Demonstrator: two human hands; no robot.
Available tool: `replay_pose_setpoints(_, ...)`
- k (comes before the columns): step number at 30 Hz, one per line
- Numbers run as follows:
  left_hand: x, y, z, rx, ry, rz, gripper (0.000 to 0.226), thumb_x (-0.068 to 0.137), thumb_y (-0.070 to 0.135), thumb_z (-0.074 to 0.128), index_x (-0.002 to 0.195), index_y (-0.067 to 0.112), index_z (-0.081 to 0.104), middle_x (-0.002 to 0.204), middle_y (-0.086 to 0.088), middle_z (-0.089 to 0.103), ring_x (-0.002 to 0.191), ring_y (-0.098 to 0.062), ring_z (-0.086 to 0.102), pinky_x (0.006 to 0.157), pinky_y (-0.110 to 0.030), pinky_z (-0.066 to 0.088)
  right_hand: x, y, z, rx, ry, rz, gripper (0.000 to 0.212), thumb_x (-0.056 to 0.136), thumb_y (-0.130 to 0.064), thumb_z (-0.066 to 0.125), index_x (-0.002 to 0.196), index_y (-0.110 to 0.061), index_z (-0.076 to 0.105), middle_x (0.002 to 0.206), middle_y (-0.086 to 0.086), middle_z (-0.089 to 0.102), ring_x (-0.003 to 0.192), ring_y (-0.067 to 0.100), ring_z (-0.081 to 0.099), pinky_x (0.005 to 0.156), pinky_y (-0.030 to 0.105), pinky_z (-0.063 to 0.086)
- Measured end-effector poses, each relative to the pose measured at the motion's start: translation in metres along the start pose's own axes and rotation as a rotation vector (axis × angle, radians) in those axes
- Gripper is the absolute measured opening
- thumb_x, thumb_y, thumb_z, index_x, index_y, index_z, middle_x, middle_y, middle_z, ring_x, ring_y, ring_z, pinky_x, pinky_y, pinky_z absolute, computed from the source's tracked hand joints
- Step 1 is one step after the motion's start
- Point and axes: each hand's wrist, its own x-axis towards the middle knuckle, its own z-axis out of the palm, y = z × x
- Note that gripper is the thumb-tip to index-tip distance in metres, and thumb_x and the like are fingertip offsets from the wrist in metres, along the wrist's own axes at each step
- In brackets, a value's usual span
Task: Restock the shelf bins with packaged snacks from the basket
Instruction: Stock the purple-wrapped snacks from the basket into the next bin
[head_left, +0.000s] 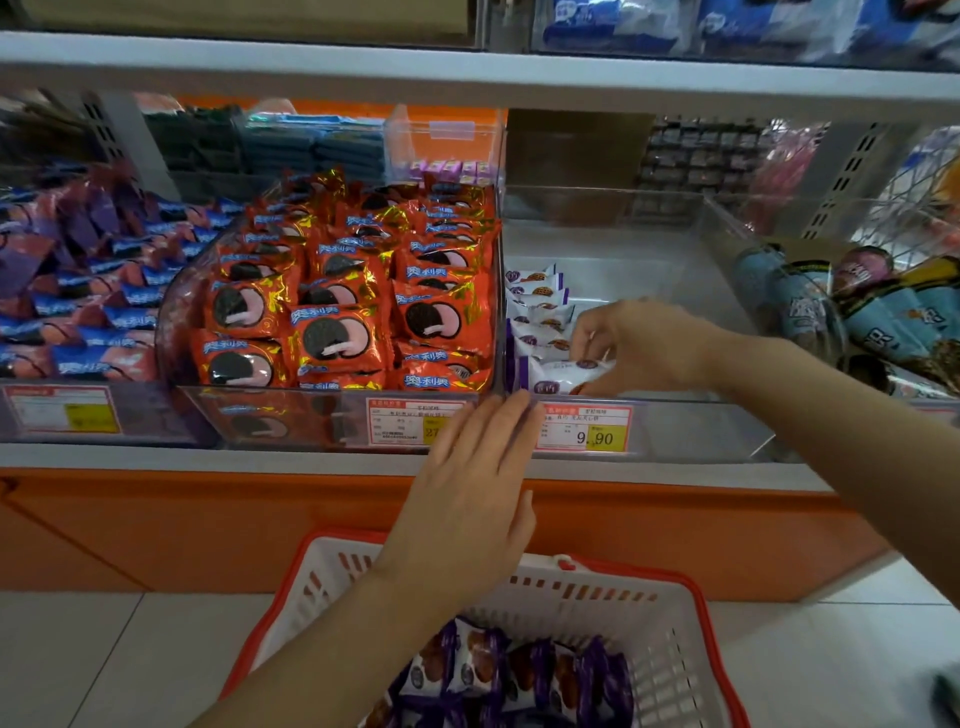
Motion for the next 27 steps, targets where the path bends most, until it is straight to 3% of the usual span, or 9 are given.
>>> replay_pose_setpoints(4, 0.001, -0.001, 0.001, 0.007, 0.013, 0.003, 0.056, 0.085, 0.032, 0.037, 0.137, 0.009, 0.043, 0.138, -0.009, 0.048, 0.126, -0.022, 0.038, 0.111, -0.037, 0.018, 0.017, 0.004, 0.008, -0.188, 0.031, -0.119, 0.028, 0.076, -0.034, 0.076, 0.096, -0.021, 0.062, 0.094, -0.008, 0.059, 0.088, 0.012, 0.054, 0.081, 0.032, 0.049)
replay_pose_setpoints(9, 0.001, -0.001, 0.001, 0.031, 0.016, 0.012, 0.056, 0.084, 0.031, 0.039, 0.136, 0.010, 0.044, 0.137, -0.008, 0.049, 0.124, -0.022, 0.038, 0.110, -0.036, 0.018, 0.025, 0.006, 0.020, -0.227, 0.020, -0.201, 0.014, 0.082, -0.020, 0.069, 0.092, -0.020, 0.060, 0.086, -0.007, 0.062, 0.079, 0.013, 0.056, 0.072, 0.029, 0.047)
replay_pose_setpoints(15, 0.001, -0.004, -0.001, 0.053, -0.004, 0.024, 0.057, 0.084, 0.033, 0.039, 0.136, 0.011, 0.047, 0.138, -0.006, 0.049, 0.123, -0.020, 0.039, 0.110, -0.035, 0.017, 0.026, 0.012, 0.009, -0.006, -0.081, -0.091, 0.018, 0.077, -0.019, 0.077, 0.092, -0.022, 0.067, 0.085, -0.012, 0.063, 0.075, -0.001, 0.057, 0.067, 0.007, 0.039)
replay_pose_setpoints(18, 0.001, -0.005, -0.002, 0.040, -0.016, 0.023, 0.057, 0.083, 0.032, 0.040, 0.135, 0.010, 0.046, 0.137, -0.007, 0.049, 0.122, -0.020, 0.039, 0.109, -0.035, 0.018, 0.020, 0.016, 0.007, 0.125, -0.084, -0.028, 0.021, 0.075, -0.017, 0.078, 0.093, -0.023, 0.067, 0.087, -0.012, 0.064, 0.077, -0.002, 0.058, 0.072, 0.009, 0.042)
replay_pose_setpoints(21, 0.001, -0.004, -0.002, 0.038, -0.013, 0.026, 0.056, 0.083, 0.032, 0.040, 0.135, 0.010, 0.046, 0.137, -0.008, 0.049, 0.122, -0.021, 0.039, 0.109, -0.035, 0.019, 0.010, 0.017, 0.008, 0.167, -0.073, -0.010, 0.021, 0.079, -0.017, 0.075, 0.096, -0.023, 0.065, 0.093, -0.008, 0.064, 0.082, 0.003, 0.060, 0.081, 0.020, 0.048)
replay_pose_setpoints(24, 0.000, -0.004, -0.001, 0.042, -0.019, 0.036, 0.057, 0.084, 0.031, 0.039, 0.135, 0.009, 0.046, 0.138, -0.009, 0.049, 0.123, -0.022, 0.038, 0.109, -0.036, 0.018, -0.003, 0.011, 0.013, 0.136, 0.085, 0.011, 0.018, 0.087, -0.024, 0.066, 0.105, -0.027, 0.061, 0.102, -0.009, 0.062, 0.092, 0.009, 0.060, 0.089, 0.031, 0.051)
replay_pose_setpoints(27, -0.004, -0.003, -0.001, 0.019, -0.007, 0.022, 0.057, 0.084, 0.031, 0.039, 0.137, 0.010, 0.045, 0.140, -0.011, 0.046, 0.128, -0.025, 0.036, 0.111, -0.038, 0.017, -0.025, -0.008, 0.023, 0.178, 0.477, -0.056, 0.022, 0.090, -0.030, 0.057, 0.111, -0.022, 0.060, 0.103, -0.011, 0.059, 0.094, 0.007, 0.058, 0.085, 0.028, 0.051)
